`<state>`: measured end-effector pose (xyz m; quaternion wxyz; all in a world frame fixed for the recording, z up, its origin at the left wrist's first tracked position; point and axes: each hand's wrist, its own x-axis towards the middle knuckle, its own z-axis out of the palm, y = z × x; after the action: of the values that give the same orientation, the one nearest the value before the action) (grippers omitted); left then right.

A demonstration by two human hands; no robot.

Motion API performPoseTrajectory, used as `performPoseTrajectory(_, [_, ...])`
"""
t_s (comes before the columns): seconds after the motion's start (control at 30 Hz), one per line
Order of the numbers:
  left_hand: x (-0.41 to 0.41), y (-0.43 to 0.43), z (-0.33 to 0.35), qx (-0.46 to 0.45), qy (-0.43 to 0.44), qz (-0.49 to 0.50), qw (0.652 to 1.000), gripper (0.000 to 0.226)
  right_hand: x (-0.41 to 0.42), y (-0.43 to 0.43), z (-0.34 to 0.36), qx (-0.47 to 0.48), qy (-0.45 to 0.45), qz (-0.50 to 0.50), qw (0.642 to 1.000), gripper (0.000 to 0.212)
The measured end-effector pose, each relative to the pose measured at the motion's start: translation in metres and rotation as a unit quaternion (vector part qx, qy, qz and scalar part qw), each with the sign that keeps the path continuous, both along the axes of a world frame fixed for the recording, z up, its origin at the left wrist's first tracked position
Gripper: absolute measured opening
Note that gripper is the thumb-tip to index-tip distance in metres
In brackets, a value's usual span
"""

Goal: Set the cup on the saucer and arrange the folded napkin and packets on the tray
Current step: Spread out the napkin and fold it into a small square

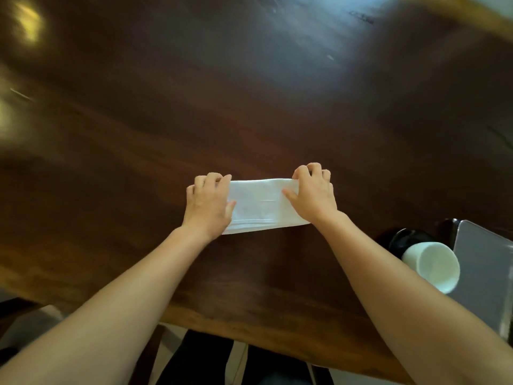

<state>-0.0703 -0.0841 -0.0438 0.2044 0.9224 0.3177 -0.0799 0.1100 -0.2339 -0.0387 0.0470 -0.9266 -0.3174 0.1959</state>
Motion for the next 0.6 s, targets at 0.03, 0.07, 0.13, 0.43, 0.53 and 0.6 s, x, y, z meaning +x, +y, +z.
performPoseTrajectory(0.03, [0.001, 0.003, 0.002, -0.010, -0.001, 0.016, 1.000, 0.052, 0.001, 0.001, 0.002, 0.006, 0.016, -0.009, 1.000, 0.029])
performPoseTrajectory(0.07, [0.001, 0.006, 0.003, -0.022, 0.000, 0.036, 0.999, 0.046, 0.001, 0.002, 0.004, 0.011, 0.033, -0.024, 0.999, 0.027])
performPoseTrajectory(0.13, [-0.002, 0.008, 0.004, -0.051, 0.007, 0.086, 0.995, 0.035, -0.001, 0.001, 0.005, 0.026, 0.074, -0.069, 0.995, 0.027])
performPoseTrajectory(0.43, [-0.026, 0.002, 0.018, -0.455, -0.150, 0.412, 0.775, 0.028, -0.027, -0.029, 0.020, 0.235, 0.361, -0.356, 0.830, 0.009])
performPoseTrajectory(0.53, [-0.031, -0.013, 0.020, -0.523, -0.094, 0.430, 0.730, 0.046, -0.037, -0.036, 0.020, 0.244, 0.359, -0.390, 0.812, 0.015])
performPoseTrajectory(0.6, [-0.031, -0.020, 0.019, -0.518, -0.078, 0.432, 0.734, 0.048, -0.044, -0.039, 0.018, 0.225, 0.337, -0.395, 0.825, 0.019])
